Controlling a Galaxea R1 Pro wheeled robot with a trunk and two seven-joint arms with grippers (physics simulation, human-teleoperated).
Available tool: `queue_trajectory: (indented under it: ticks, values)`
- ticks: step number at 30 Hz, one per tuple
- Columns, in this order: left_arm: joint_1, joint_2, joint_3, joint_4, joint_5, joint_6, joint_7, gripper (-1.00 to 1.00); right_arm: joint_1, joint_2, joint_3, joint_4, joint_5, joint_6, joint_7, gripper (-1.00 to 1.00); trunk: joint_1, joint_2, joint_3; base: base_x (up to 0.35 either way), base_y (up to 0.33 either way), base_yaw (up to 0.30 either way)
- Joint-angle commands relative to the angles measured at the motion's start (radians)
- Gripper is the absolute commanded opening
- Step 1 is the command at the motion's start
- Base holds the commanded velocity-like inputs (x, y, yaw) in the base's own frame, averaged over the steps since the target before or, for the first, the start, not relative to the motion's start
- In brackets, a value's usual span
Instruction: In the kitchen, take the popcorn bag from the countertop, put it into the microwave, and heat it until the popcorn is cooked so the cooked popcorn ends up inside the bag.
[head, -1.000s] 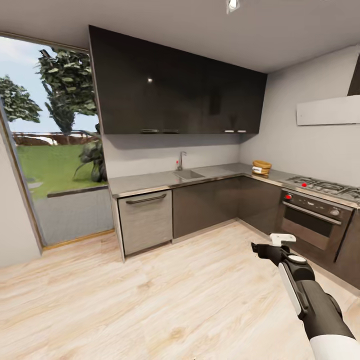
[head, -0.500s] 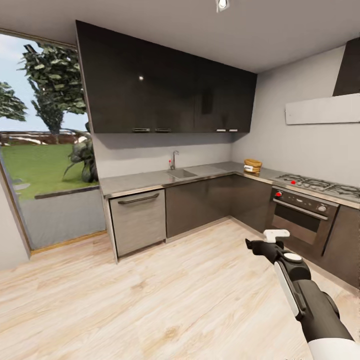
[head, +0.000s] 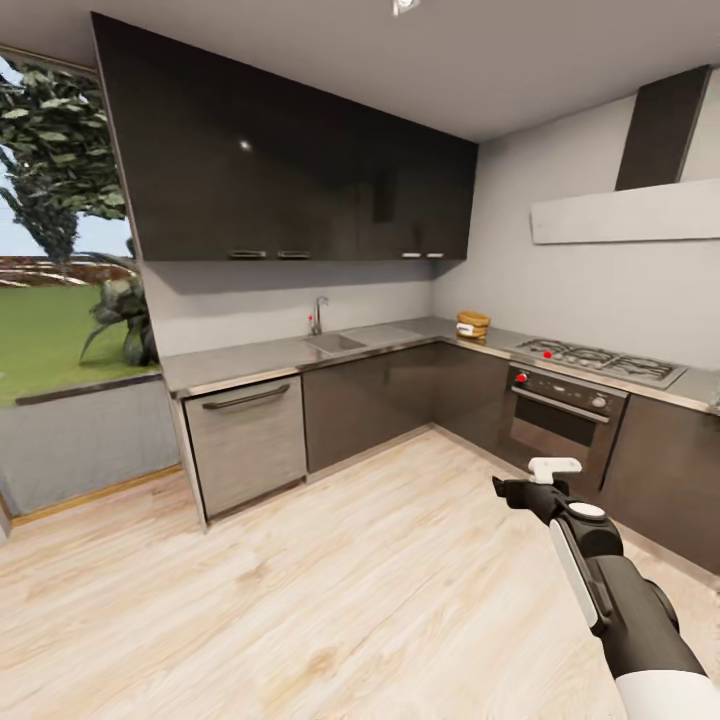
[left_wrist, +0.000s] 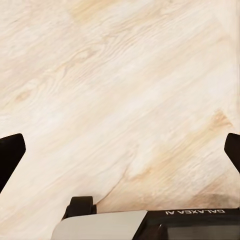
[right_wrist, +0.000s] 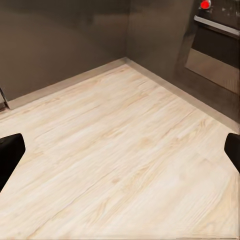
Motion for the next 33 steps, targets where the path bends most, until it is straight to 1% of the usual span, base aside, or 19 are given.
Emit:
queue_trajectory:
  ticks: [1,5,7,11,33]
  values:
    - [-0.001,0.000,0.001,0.001,0.001,-0.004,0.000,1.00,-0.001,0.000,-0.001,-0.001,-0.002,0.005,0.002,1.00,0.000,-0.001,-0.003,0.000,0.000,-0.183]
    - [-0.001,-0.001,0.001,0.001,0.001,-0.004,0.000,1.00,-0.001,-0.001,-0.002,0.001,-0.002,0.005,0.000,1.00,0.000,-0.001,-0.008,0.000,0.000,-0.175]
    - [-0.001,-0.002,0.001,0.001,0.001,-0.004,0.000,1.00,-0.001,-0.001,-0.014,0.002,-0.002,0.005,0.000,1.00,0.000,-0.001,-0.011,0.000,0.000,-0.170]
    - [-0.001,-0.001,0.001,0.001,0.001,-0.004,0.000,1.00,-0.001,-0.003,-0.023,0.003,-0.002,0.005,0.000,1.00,0.000,-0.001,-0.016,0.000,0.000,-0.169]
    - [-0.001,-0.002,0.001,0.001,0.001,-0.004,0.000,1.00,0.001,-0.001,-0.024,-0.004,-0.002,0.003,0.000,1.00,0.000,-0.001,-0.046,0.000,0.000,-0.171]
